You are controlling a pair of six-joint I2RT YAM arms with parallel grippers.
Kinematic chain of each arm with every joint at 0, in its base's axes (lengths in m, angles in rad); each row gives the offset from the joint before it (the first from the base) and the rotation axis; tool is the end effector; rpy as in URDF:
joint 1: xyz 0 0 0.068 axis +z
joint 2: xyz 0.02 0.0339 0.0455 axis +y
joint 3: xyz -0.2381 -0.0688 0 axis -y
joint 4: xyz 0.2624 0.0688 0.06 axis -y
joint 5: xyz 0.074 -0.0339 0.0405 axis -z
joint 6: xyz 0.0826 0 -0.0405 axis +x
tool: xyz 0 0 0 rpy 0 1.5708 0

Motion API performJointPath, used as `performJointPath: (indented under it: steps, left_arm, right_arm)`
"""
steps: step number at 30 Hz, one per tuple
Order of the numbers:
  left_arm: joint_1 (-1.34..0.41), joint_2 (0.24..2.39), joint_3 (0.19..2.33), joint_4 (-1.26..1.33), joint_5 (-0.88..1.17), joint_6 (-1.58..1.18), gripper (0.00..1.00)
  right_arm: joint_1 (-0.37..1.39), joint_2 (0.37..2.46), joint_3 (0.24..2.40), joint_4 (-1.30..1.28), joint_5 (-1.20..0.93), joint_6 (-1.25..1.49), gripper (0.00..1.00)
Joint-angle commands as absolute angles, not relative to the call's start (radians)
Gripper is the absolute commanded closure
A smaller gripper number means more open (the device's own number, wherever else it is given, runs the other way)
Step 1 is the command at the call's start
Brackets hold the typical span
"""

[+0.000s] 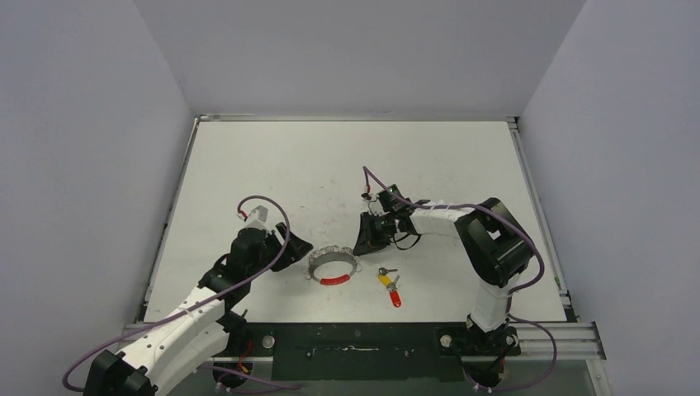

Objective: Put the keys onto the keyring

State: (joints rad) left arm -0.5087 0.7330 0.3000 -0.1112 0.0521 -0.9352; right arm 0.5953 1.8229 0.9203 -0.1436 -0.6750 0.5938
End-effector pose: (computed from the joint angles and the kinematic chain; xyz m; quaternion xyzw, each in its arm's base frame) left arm 0.2078 -0.1208 0.1362 -0.1718 0.8538 -0.3414 0.3534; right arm 0.2678 0.2437 0.0554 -0.0865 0.9112 0.4020 0.0236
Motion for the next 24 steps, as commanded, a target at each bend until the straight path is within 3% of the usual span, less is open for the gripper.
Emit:
performJointPath:
  steps: [1,4,9,12,17,24]
  left_arm:
    - [-0.508,0.747,0.310,-0.084,0.045,-0.939,0.38]
    - [-0.508,0.753,0.306,-0.083,0.044,-0.940,0.38]
    - [-0.508,0.761,0.294,-0.066,0.045,-0.945,0.38]
    - [-0.508,0.770,0.286,-0.047,0.048,-0.951,0.37]
    - [-0.508,0.799,0.285,-0.015,0.061,-0.955,0.38]
    - [-0.508,0.819,0.291,-0.014,0.071,-0.956,0.38]
  right_arm:
    - [0.652,1.831,1.022,-0.213,-0.623,0.549,0.92]
    - [0.681,1.804,1.071,-0.281,-0.570,0.507,0.85]
    - [0.695,1.705,1.058,-0.356,-0.443,0.454,0.57]
    - [0.686,1.648,1.009,-0.361,-0.414,0.449,0.45]
    - [0.657,1.601,0.932,-0.324,-0.448,0.476,0.45]
    - [0.615,1.637,0.822,-0.129,-0.604,0.611,0.59]
